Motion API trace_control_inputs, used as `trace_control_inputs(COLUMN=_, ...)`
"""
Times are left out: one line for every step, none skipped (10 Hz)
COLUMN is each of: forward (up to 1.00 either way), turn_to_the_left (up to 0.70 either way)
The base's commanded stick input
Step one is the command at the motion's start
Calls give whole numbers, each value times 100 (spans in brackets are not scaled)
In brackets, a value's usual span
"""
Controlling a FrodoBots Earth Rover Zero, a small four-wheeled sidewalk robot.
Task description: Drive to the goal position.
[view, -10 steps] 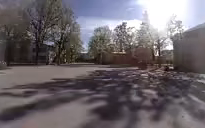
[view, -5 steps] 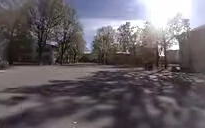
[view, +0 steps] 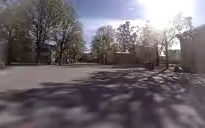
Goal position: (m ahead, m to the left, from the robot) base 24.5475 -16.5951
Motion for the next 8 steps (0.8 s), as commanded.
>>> trace_control_inputs(forward=100, turn_to_the_left=0)
trace_control_inputs(forward=100, turn_to_the_left=0)
trace_control_inputs(forward=100, turn_to_the_left=0)
trace_control_inputs(forward=100, turn_to_the_left=0)
trace_control_inputs(forward=100, turn_to_the_left=0)
trace_control_inputs(forward=100, turn_to_the_left=0)
trace_control_inputs(forward=100, turn_to_the_left=0)
trace_control_inputs(forward=100, turn_to_the_left=0)
